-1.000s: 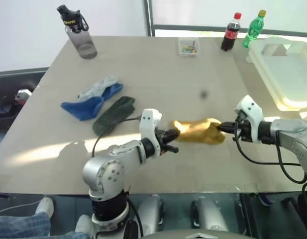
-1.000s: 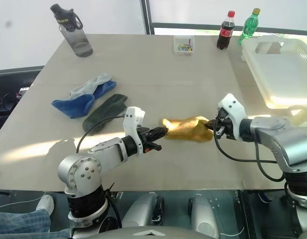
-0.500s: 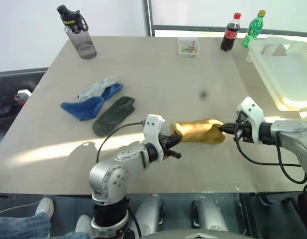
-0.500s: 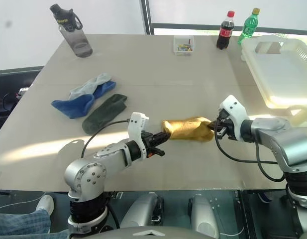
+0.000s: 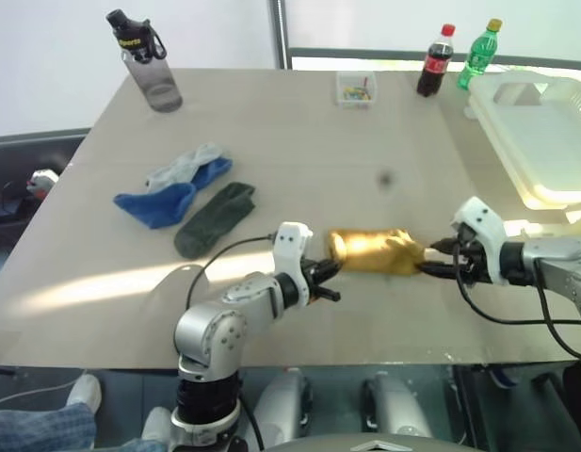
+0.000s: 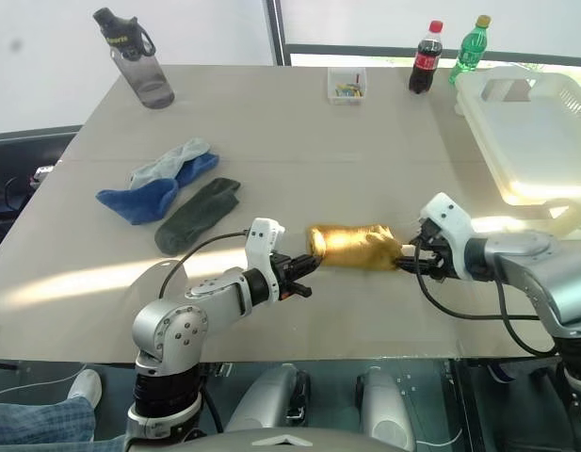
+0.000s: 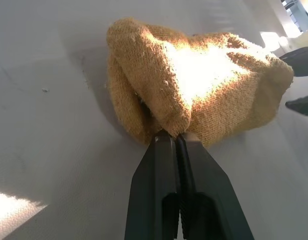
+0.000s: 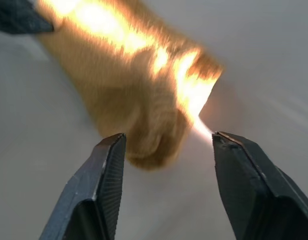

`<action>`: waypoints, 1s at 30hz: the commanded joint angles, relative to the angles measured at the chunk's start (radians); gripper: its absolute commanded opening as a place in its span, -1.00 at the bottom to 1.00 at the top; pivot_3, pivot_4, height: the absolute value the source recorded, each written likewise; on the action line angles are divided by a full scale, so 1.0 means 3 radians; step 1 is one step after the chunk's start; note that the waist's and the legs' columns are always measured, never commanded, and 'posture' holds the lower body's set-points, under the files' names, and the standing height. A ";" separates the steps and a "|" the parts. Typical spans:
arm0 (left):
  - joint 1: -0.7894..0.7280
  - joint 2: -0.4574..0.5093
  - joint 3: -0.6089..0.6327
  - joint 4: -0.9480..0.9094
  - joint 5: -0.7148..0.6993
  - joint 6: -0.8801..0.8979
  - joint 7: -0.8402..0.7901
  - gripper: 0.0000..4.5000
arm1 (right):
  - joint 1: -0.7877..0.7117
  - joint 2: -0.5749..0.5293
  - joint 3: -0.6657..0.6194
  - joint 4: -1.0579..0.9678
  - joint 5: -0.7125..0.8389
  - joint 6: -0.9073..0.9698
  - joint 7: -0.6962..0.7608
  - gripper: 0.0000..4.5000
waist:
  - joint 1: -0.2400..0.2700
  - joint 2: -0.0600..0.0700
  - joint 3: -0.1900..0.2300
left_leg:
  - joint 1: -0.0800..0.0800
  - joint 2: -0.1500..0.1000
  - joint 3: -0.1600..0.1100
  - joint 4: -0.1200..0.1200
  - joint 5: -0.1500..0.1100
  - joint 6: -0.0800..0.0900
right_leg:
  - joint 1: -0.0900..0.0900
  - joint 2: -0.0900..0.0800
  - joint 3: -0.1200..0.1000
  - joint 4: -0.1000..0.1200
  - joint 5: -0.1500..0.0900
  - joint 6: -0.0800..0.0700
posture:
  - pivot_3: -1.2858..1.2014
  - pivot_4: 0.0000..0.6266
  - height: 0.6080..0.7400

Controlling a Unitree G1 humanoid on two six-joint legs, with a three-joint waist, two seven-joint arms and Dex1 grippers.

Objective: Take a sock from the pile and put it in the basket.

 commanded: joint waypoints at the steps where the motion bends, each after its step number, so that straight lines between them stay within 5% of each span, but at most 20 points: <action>1: -0.0017 0.0011 -0.0035 -0.0037 -0.0050 -0.0052 -0.0018 -1.00 | -0.0097 0.0368 -0.0218 -0.0075 -0.0062 -0.0857 -0.0038 0.29 | -0.0011 -0.0001 -0.0001 | 0.0001 0.0001 0.0000 0.0000 0.0000 0.0000 | 0.0000 0.0002 0.0001 0.0000 0.0000 0.0000 | 0.03 -0.52 1.00; 7: -0.0002 -0.0045 0.0006 -0.0026 -0.0146 -0.0106 -0.0065 -1.00 | 0.0155 0.0745 0.0213 0.0202 -0.0694 -0.1250 -0.0495 0.29 | 0.0011 -0.0006 -0.0005 | 0.0002 0.0000 -0.0004 0.0004 0.0000 0.0000 | 0.0005 0.0001 -0.0004 0.0000 0.0000 0.0000 | 0.03 -0.52 1.00; 15: -0.0001 -0.0074 0.0190 -0.0073 -0.0234 -0.0331 -0.0084 0.42 | 0.0546 0.1046 0.0343 0.0556 -0.1167 -0.1727 -0.0883 0.31 | -0.0006 -0.0003 -0.0007 | 0.0010 0.0000 -0.0005 0.0008 0.0000 -0.0001 | 0.0011 0.0004 -0.0004 0.0002 0.0000 0.0000 | 0.03 -0.52 1.00; 20: 0.0010 0.0135 0.0490 -0.0104 -0.0612 -0.0433 -0.0403 0.42 | 0.0657 0.1118 0.0414 0.0543 -0.1285 -0.1870 -0.0871 0.31 | -0.0013 -0.0002 -0.0009 | 0.0011 0.0003 -0.0005 0.0008 0.0000 -0.0002 | 0.0012 0.0006 -0.0004 0.0003 0.0000 0.0000 | 0.03 -0.52 1.00; 26: -0.0207 0.0092 0.0865 0.0641 -0.0645 -0.0152 0.0013 0.42 | 0.0618 0.1151 0.0400 0.0564 -0.1337 -0.1919 -0.0849 0.31 | -0.0004 -0.0003 -0.0012 | 0.0021 0.0003 -0.0006 0.0008 0.0000 -0.0001 | 0.0023 0.0021 -0.0004 0.0001 0.0000 0.0000 | 0.03 -0.52 1.00; 30: -0.0310 0.0172 0.0608 0.0914 -0.0466 0.0005 0.0096 0.42 | 0.0623 0.1172 0.0407 0.0533 -0.1356 -0.1889 -0.0837 0.31 | -0.0002 -0.0006 -0.0015 | 0.0042 0.0002 -0.0011 0.0009 -0.0001 -0.0001 | 0.0050 0.0021 -0.0008 -0.0002 0.0000 0.0000 | 0.03 -0.52 1.00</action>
